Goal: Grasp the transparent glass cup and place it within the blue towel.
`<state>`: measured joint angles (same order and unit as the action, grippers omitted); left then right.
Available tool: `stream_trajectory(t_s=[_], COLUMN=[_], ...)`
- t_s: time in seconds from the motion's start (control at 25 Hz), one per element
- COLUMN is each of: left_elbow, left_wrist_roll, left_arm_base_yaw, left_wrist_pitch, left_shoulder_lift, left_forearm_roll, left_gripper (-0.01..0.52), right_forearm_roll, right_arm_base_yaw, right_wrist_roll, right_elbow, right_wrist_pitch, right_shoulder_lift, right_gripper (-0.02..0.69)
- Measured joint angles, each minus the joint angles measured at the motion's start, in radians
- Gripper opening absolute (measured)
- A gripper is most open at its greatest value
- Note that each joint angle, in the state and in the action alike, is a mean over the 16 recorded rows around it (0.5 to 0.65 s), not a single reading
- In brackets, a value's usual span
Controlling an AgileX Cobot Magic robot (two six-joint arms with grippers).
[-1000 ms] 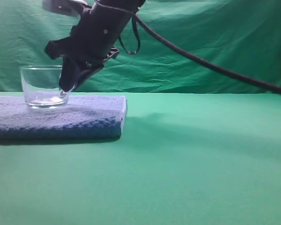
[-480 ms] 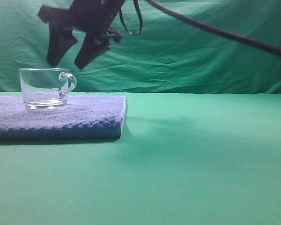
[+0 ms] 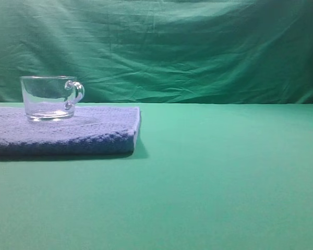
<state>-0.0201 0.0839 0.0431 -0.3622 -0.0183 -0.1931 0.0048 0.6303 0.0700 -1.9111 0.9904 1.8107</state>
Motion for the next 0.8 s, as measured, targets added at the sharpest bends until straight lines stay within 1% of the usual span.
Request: stream_trajectory(t_s=[0.12, 0.24, 0.64, 0.8], left_elbow=[0.0, 0.0, 0.0, 0.0], left_wrist_roll=[0.0, 0.0, 0.0, 0.0], left_arm_base_yaw=[0.0, 0.0, 0.0, 0.0], left_wrist_pitch=[0.0, 0.0, 0.0, 0.0], left_shoulder_lift=[0.0, 0.0, 0.0, 0.0], left_forearm_roll=[0.0, 0.0, 0.0, 0.0], left_gripper=[0.0, 0.0, 0.0, 0.0], right_forearm_roll=[-0.012, -0.004, 0.05, 0.075], right_arm_base_yaw=[-0.009, -0.013, -0.013, -0.013], right_wrist_roll=[-0.019, -0.022, -0.023, -0.023], right_elbow=[0.1, 0.235, 0.792, 0.984], right_wrist_pitch=[-0.011, -0.061, -0.346, -0.433], right_shoulder_lift=[-0.105, -0.219, -0.631, -0.793], right_gripper=[0.0, 0.0, 0.0, 0.0])
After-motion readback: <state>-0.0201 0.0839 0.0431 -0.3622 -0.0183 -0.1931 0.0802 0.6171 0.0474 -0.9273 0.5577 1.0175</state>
